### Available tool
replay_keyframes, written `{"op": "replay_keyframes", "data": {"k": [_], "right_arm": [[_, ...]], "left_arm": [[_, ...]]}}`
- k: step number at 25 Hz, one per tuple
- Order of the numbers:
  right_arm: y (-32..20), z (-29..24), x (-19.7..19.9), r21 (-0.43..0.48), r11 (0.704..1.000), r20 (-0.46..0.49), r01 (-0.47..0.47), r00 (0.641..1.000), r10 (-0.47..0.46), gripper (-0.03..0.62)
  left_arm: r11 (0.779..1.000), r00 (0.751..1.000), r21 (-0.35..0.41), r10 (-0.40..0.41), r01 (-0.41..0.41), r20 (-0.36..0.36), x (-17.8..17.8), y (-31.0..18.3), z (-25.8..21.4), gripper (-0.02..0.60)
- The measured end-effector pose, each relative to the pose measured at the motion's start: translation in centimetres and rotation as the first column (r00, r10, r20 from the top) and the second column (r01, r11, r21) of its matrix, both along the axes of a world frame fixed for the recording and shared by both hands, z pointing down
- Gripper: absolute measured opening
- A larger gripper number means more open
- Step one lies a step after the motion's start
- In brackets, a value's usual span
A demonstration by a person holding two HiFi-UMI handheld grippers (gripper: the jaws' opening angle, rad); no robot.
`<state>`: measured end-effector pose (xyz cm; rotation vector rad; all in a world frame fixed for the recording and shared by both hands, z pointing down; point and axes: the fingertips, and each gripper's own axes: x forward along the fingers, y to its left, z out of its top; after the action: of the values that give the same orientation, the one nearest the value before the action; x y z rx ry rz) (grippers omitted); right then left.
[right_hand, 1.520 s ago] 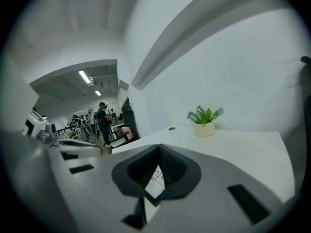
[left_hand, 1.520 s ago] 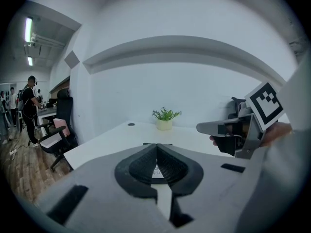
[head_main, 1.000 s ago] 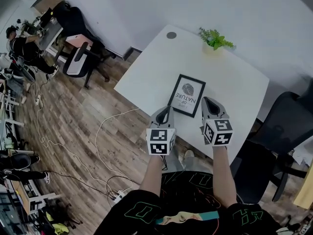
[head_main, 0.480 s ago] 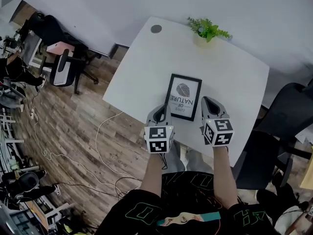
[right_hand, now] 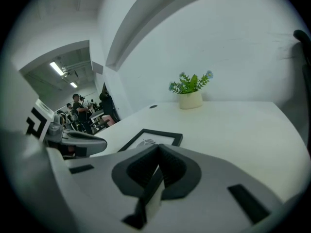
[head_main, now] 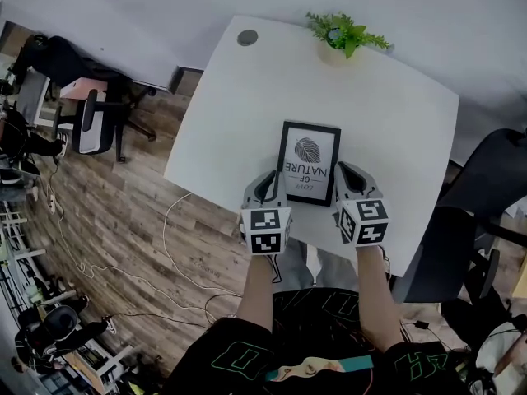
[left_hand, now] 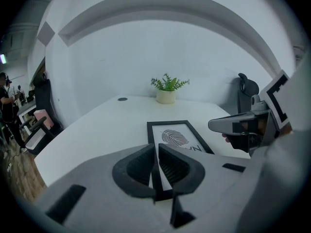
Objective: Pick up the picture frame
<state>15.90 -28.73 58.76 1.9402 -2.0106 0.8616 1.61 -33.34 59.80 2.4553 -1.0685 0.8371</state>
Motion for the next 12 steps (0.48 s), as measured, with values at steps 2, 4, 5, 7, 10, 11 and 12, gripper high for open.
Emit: {"op": "replay_keyframes", "data": {"k": [2, 4, 5, 7, 10, 11, 12], "right_arm": [[0.0, 0.5, 0.2, -0.017, 1.000, -0.005, -0.017, 1.000, 0.017, 0.005], [-0.1, 1.0, 0.4, -0.030, 0.999, -0.011, -0.034, 0.999, 0.034, 0.006], [-0.1, 1.3, 0.4, -0.036, 0.998, -0.012, -0.042, 0.999, 0.041, 0.006], [-0.2, 1.7, 0.4, -0.046, 0.998, -0.008, -0.051, 0.999, 0.051, 0.030], [-0.3, 2.2, 0.2, -0.064, 0.996, 0.007, -0.057, 0.998, 0.057, 0.065], [-0.4, 2.4, 0.2, -0.071, 0.996, 0.011, -0.060, 0.998, 0.060, 0.071], [-0.4, 2.6, 0.1, -0.078, 0.995, 0.013, -0.063, 0.998, 0.064, 0.075]], "left_arm": [[1.000, 1.000, -0.017, 0.013, -0.013, 0.008, 0.1, -0.2, 0.4, 0.041], [0.999, 1.000, -0.026, 0.021, -0.020, 0.013, 0.2, -0.7, 0.8, 0.055], [0.999, 1.000, -0.030, 0.026, -0.025, 0.014, 0.2, -0.9, 1.1, 0.064], [0.998, 0.999, -0.040, 0.039, -0.039, 0.015, 0.3, -1.2, 1.4, 0.082], [0.997, 0.998, -0.054, 0.058, -0.058, 0.014, 0.7, -1.7, 1.8, 0.095], [0.996, 0.998, -0.060, 0.064, -0.063, 0.015, 0.8, -1.8, 1.9, 0.098], [0.995, 0.997, -0.067, 0.069, -0.068, 0.015, 0.9, -2.0, 2.1, 0.100]]}}
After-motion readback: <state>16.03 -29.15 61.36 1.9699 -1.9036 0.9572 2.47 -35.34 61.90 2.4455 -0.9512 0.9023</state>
